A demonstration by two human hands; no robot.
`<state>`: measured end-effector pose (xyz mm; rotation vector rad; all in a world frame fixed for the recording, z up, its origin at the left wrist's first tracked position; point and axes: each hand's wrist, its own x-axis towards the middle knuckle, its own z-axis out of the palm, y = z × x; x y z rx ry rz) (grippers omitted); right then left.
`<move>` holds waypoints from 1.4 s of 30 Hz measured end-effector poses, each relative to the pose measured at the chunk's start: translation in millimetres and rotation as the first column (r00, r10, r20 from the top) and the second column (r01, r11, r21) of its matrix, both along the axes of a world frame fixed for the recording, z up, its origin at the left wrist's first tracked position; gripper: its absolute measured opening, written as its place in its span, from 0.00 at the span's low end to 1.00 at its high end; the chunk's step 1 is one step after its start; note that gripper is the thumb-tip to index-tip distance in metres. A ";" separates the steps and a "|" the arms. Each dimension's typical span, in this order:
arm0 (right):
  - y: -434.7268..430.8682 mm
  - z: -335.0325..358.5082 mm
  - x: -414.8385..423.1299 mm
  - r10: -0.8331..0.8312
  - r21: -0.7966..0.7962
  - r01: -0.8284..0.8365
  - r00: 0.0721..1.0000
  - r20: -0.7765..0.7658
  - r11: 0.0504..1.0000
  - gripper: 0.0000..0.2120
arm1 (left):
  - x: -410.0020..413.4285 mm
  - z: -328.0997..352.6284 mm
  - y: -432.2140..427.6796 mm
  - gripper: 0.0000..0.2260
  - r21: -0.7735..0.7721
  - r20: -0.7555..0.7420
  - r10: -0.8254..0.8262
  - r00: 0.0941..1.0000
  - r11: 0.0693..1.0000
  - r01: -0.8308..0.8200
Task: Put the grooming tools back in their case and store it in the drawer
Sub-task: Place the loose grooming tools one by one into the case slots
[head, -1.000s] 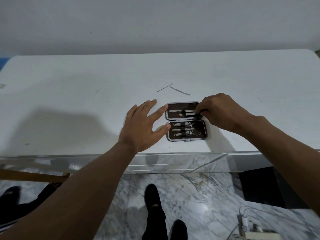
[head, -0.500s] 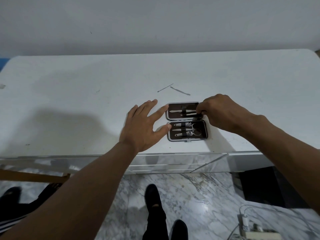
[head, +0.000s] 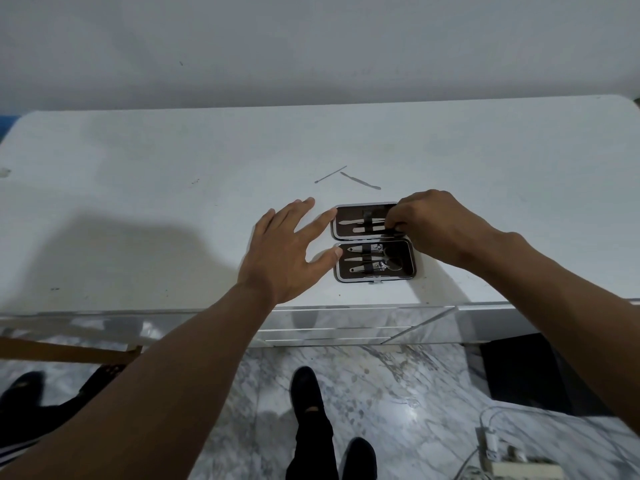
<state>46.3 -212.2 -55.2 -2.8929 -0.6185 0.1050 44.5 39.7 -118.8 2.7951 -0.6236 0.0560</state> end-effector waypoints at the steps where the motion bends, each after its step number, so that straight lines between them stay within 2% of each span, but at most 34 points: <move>1: 1.4 -0.6 -0.3 0.007 0.005 -0.007 1.000 0.000 1.000 0.14 | 0.0 0.0 0.0 0.28 -0.002 -0.002 0.000 1.000 1.000 0.000; 21: 12.8 2.9 5.0 -0.016 0.050 0.021 0.995 -0.094 0.999 0.10 | 1.0 -0.7 0.2 0.29 0.010 -0.002 0.002 1.000 1.000 -0.002; 27: 11.6 6.1 3.1 -0.050 0.129 0.065 0.992 -0.117 0.989 0.10 | 0.9 -0.5 -0.1 0.29 0.021 -0.001 -0.005 1.000 1.000 0.005; 30: 9.2 10.9 2.3 -0.057 0.181 0.069 0.996 -0.070 0.981 0.09 | 0.7 -0.7 0.2 0.28 0.024 -0.009 -0.019 1.000 1.000 0.019; 34: 5.2 14.4 7.9 -0.145 0.212 0.145 0.989 -0.015 0.966 0.09 | 0.4 0.4 0.4 0.28 0.007 -0.012 -0.025 1.000 1.000 0.025; 42: 11.1 14.9 35.0 -0.335 0.202 0.340 0.940 -0.063 0.918 0.07 | -0.9 2.5 0.2 0.27 -0.027 -0.015 -0.040 0.999 0.999 0.040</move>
